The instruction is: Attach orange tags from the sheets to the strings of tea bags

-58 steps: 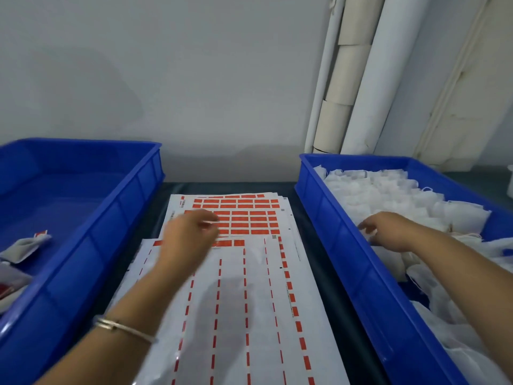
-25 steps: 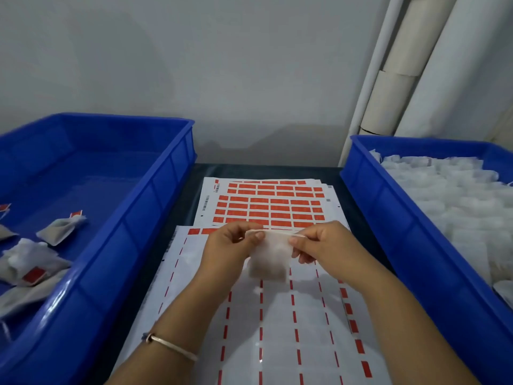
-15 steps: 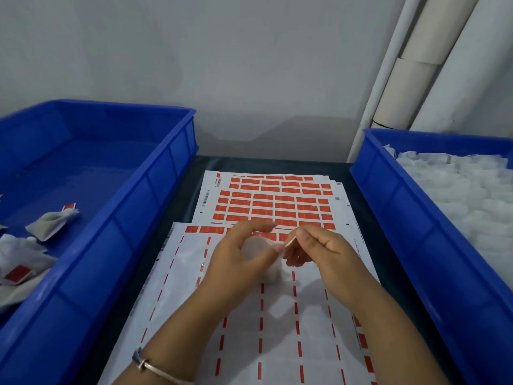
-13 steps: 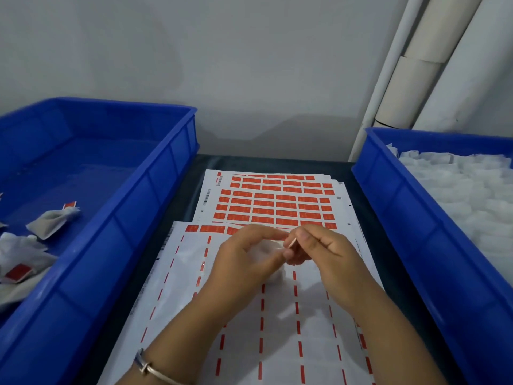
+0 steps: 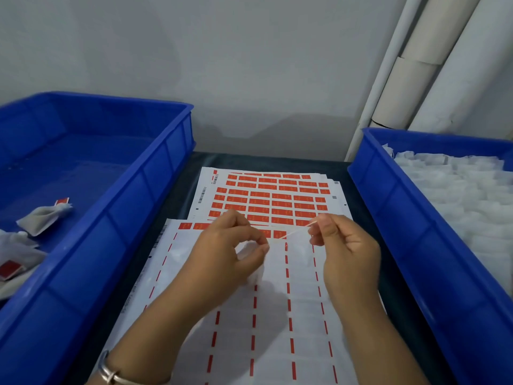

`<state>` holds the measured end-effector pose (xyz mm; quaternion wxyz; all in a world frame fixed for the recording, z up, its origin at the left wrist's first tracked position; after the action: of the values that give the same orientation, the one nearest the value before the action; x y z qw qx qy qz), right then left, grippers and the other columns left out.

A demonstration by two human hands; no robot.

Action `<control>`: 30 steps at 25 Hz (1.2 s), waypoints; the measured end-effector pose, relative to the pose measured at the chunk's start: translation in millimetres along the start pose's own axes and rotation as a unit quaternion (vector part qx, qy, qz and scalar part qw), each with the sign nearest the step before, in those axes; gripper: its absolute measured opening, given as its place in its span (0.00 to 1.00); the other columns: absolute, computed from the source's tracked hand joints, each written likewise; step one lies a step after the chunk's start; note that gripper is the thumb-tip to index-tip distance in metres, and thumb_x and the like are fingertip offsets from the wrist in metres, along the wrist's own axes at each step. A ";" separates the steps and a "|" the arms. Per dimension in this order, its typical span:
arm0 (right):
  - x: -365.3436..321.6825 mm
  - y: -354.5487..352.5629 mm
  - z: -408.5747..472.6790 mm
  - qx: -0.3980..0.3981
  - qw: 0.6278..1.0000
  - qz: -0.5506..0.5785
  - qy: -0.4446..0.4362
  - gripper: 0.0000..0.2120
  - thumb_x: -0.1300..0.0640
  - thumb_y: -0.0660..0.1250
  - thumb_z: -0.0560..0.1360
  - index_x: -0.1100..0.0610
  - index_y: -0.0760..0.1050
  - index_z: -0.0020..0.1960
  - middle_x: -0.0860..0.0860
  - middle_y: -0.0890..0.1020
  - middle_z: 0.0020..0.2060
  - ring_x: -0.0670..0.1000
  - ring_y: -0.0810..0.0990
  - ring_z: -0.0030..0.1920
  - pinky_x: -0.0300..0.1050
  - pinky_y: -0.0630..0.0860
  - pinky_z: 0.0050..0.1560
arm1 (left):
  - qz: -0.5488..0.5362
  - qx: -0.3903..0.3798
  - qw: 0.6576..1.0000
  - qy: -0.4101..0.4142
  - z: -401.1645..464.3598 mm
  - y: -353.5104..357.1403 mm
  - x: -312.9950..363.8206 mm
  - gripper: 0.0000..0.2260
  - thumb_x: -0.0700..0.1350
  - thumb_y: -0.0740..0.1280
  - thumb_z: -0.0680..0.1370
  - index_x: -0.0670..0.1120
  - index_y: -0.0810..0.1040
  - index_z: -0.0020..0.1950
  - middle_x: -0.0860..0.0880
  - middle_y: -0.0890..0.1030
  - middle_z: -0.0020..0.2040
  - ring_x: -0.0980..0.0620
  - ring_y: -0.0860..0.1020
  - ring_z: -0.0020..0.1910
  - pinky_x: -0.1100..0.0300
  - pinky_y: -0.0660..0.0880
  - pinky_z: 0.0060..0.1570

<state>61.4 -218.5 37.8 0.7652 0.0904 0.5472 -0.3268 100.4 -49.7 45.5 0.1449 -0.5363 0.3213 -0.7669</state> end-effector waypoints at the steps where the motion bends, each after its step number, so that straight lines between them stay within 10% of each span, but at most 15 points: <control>1: 5.0 3.6 0.2 -0.015 0.999 0.014 0.039 0.16 0.40 0.57 0.72 0.47 0.76 0.36 0.35 0.81 0.34 0.36 0.79 0.39 0.27 0.73 0.33 | -0.007 -0.023 1.000 -0.011 -1.3 2.9 -0.8 0.08 0.50 0.69 0.74 0.61 0.74 0.37 0.66 0.73 0.42 0.67 0.72 0.45 0.77 0.70 0.34; 5: 20.1 9.9 4.9 -0.082 0.985 -0.003 0.151 0.13 0.42 0.59 0.75 0.47 0.77 0.45 0.40 0.82 0.39 0.43 0.81 0.37 0.35 0.76 0.38 | -0.208 -0.045 0.966 -0.146 -2.3 9.0 -4.2 0.08 0.45 0.65 0.77 0.52 0.78 0.38 0.56 0.80 0.38 0.58 0.79 0.38 0.72 0.74 0.35; 9: 13.8 10.4 -2.5 -0.106 0.986 0.026 0.124 0.16 0.31 0.58 0.70 0.41 0.73 0.47 0.36 0.79 0.48 0.42 0.79 0.48 0.29 0.73 0.39 | -0.495 -0.021 0.840 -0.221 0.4 3.6 -1.7 0.11 0.43 0.65 0.75 0.51 0.82 0.34 0.50 0.84 0.44 0.49 0.83 0.45 0.58 0.80 0.40; 13: 6.5 27.7 -22.0 -0.299 0.952 -0.030 0.054 0.21 0.28 0.62 0.62 0.34 0.72 0.52 0.23 0.74 0.47 0.28 0.74 0.49 0.22 0.68 0.42 | -0.482 -0.020 0.851 -0.207 -1.5 11.9 -4.1 0.09 0.46 0.61 0.79 0.46 0.80 0.46 0.47 0.84 0.48 0.48 0.83 0.48 0.56 0.80 0.46; 19: 10.4 34.3 -25.4 -0.288 0.952 -0.092 0.040 0.07 0.39 0.62 0.69 0.33 0.68 0.46 0.21 0.68 0.40 0.27 0.72 0.41 0.15 0.63 0.36 | -0.488 0.008 0.840 -0.238 -0.3 19.0 -4.7 0.08 0.45 0.62 0.79 0.43 0.78 0.49 0.47 0.84 0.47 0.48 0.83 0.47 0.57 0.80 0.46; 26: 18.8 25.7 -19.1 -0.298 0.937 0.017 0.182 0.10 0.47 0.63 0.77 0.40 0.81 0.41 0.31 0.81 0.42 0.41 0.78 0.49 0.31 0.72 0.44 | -0.656 0.057 0.685 -0.312 3.5 8.7 -12.6 0.07 0.42 0.64 0.78 0.41 0.78 0.52 0.44 0.84 0.38 0.51 0.83 0.35 0.60 0.78 0.33; 30: 17.6 14.3 -10.6 -0.352 0.853 0.254 0.289 0.04 0.56 0.70 0.66 0.52 0.83 0.39 0.52 0.81 0.34 0.50 0.80 0.42 0.45 0.78 0.47 | -0.695 0.056 0.629 -0.343 2.8 11.5 -17.4 0.08 0.41 0.64 0.78 0.39 0.78 0.54 0.41 0.84 0.42 0.48 0.84 0.39 0.58 0.79 0.33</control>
<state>65.0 -209.3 14.9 0.6092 0.0411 0.7804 0.1345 108.2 -49.4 25.9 -0.3010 -0.8159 -0.2634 -0.4174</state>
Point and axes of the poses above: each hand's wrist, its own z-axis towards the middle knuckle, its own y-axis out of the palm, x = y × z, the point moved 1 cm from there along z, towards the middle knuckle
